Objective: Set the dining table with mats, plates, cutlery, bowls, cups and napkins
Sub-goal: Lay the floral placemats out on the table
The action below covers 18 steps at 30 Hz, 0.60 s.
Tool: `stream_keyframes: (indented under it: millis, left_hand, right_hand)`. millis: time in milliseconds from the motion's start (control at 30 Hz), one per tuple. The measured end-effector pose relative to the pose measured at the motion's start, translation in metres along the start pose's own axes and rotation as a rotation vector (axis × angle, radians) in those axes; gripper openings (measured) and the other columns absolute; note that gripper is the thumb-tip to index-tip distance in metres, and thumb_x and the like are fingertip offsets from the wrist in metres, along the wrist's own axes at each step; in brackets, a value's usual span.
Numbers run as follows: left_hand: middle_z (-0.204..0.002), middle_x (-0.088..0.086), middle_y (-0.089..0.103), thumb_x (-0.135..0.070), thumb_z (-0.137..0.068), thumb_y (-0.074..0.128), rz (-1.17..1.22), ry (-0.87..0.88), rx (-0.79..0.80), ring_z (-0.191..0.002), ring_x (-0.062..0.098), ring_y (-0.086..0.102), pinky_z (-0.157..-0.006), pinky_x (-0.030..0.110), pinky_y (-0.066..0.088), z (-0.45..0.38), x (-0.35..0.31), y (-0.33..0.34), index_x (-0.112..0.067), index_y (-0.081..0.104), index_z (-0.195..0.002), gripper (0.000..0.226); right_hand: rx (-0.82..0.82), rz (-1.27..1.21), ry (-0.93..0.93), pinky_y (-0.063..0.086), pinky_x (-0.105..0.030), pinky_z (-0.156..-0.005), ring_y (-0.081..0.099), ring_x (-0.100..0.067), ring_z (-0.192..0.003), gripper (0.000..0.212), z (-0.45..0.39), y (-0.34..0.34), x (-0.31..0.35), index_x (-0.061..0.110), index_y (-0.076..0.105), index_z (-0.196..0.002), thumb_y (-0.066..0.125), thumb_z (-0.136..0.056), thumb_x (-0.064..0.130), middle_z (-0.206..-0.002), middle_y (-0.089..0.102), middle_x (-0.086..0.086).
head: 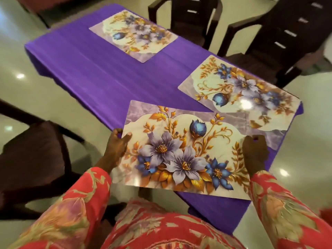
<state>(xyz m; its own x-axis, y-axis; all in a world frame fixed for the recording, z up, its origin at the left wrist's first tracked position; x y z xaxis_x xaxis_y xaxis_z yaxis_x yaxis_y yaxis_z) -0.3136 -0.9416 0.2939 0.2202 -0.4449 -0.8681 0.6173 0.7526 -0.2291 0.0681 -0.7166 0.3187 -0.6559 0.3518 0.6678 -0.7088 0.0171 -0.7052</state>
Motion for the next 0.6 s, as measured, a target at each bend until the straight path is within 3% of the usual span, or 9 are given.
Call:
stream_keyframes:
  millis: [67, 200, 267, 333, 400, 600]
  left_hand:
    - [-0.066, 0.009, 0.048, -0.008, -0.092, 0.057, -0.095, 0.048, 0.075, -0.031, 0.001, 0.041, -0.030, 0.012, 0.031, -0.026, -0.013, 0.011, -0.018, 0.046, -0.089, 0.015]
    - [-0.084, 0.013, 0.052, -0.013, -0.092, 0.059, -0.283, 0.136, 0.180, -0.047, 0.014, 0.050, -0.032, 0.017, 0.040, -0.066, -0.035, 0.028, -0.012, 0.044, -0.100, 0.017]
    - [-0.085, 0.010, 0.055, -0.014, -0.091, 0.061, -0.338, 0.183, 0.219, -0.058, 0.020, 0.057, -0.046, 0.023, 0.049, -0.084, -0.046, 0.035, -0.013, 0.047, -0.099, 0.016]
    - [-0.092, 0.011, 0.061, -0.021, -0.087, 0.064, -0.413, 0.200, 0.248, -0.080, 0.033, 0.062, -0.071, 0.043, 0.054, -0.101, -0.050, 0.040, -0.017, 0.051, -0.098, 0.017]
    - [-0.092, 0.012, 0.062, -0.025, -0.084, 0.066, -0.478, 0.188, 0.268, -0.088, 0.039, 0.063, -0.077, 0.055, 0.051, -0.117, -0.050, 0.046, -0.017, 0.052, -0.094, 0.019]
    - [-0.103, 0.025, 0.063, -0.024, -0.091, 0.058, -0.636, 0.278, 0.203, -0.101, 0.040, 0.057, -0.084, 0.043, 0.043, -0.135, -0.063, 0.069, 0.003, 0.061, -0.095, 0.027]
  right_hand:
    - [-0.060, -0.005, 0.045, 0.037, -0.043, -0.092, 0.049, -0.040, -0.113, 0.032, 0.008, -0.003, -0.005, 0.003, 0.053, -0.117, 0.044, -0.093, 0.021, -0.122, 0.055, -0.023]
    - [-0.160, -0.030, 0.144, 0.037, -0.039, -0.084, 0.050, -0.041, -0.107, 0.022, 0.033, -0.007, -0.017, 0.001, 0.054, -0.103, 0.045, -0.093, 0.019, -0.114, 0.055, -0.025]
    - [-0.207, -0.038, 0.191, 0.033, -0.036, -0.077, 0.050, -0.042, -0.103, 0.023, 0.047, -0.004, -0.022, 0.000, 0.053, -0.099, 0.044, -0.093, 0.021, -0.110, 0.054, -0.026]
    - [-0.248, -0.033, 0.231, 0.032, -0.035, -0.074, 0.052, -0.041, -0.098, 0.030, 0.056, 0.001, -0.029, -0.001, 0.054, -0.096, 0.043, -0.090, 0.026, -0.104, 0.056, -0.027]
    - [-0.287, -0.025, 0.284, 0.035, -0.036, -0.074, 0.053, -0.040, -0.095, 0.028, 0.061, 0.006, -0.036, -0.002, 0.056, -0.096, 0.045, -0.091, 0.023, -0.101, 0.058, -0.027]
    - [-0.398, -0.050, 0.348, 0.041, -0.041, -0.086, 0.053, -0.044, -0.102, 0.033, 0.078, 0.007, -0.046, -0.003, 0.059, -0.102, 0.052, -0.086, 0.025, -0.106, 0.060, -0.029]
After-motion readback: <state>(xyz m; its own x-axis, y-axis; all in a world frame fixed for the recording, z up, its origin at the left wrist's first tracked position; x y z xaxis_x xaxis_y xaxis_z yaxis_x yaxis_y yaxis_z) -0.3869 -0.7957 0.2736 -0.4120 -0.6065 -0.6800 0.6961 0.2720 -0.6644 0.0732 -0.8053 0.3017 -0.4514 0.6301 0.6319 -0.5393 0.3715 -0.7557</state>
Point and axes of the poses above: each hand's wrist, its own z-axis away from the middle knuckle, its own y-axis out of the palm, x = y × z, the point moved 6 cm from there along -z, towards the middle knuckle
